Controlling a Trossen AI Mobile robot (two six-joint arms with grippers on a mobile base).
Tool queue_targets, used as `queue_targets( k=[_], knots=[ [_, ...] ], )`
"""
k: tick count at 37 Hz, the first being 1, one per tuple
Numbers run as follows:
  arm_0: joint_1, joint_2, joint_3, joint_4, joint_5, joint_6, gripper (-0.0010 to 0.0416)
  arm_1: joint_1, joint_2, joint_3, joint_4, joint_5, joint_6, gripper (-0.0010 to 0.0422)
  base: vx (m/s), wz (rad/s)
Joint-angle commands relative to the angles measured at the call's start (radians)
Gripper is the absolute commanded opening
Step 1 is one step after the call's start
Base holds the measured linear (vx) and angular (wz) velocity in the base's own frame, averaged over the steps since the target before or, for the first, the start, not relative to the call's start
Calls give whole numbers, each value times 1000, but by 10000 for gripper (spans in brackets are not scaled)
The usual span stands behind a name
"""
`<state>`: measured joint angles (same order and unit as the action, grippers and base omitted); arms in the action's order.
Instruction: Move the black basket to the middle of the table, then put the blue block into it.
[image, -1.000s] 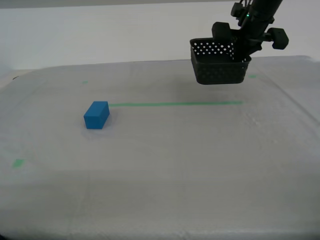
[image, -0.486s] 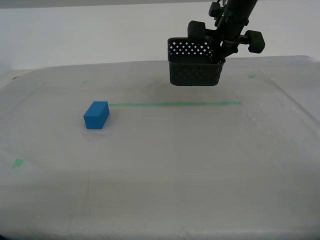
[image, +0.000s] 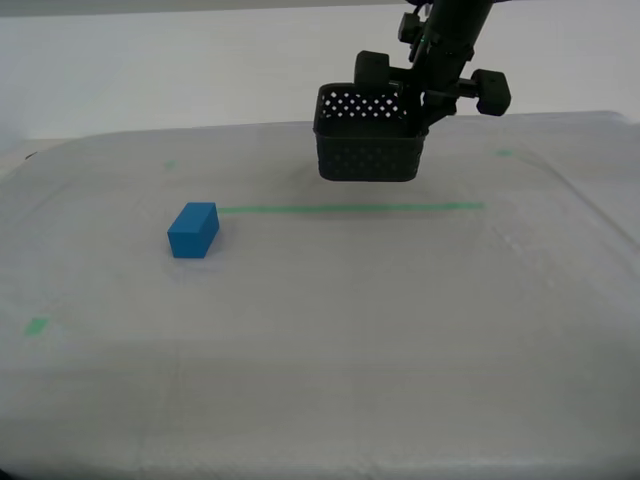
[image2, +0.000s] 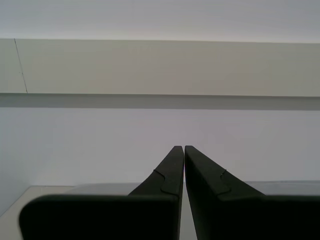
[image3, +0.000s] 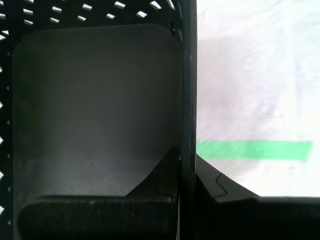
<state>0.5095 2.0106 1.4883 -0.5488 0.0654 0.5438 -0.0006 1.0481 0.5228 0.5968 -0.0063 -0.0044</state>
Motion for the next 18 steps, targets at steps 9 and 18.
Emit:
queue_targets(
  k=[9,18],
  knots=[
    [35,29,5,11,11,22,-1,0,0,0,2,-1,2,0,0,0],
    [49,72,7,46,9,26,-1,0,0,0,3,-1,2,0,0,0]
  ],
)
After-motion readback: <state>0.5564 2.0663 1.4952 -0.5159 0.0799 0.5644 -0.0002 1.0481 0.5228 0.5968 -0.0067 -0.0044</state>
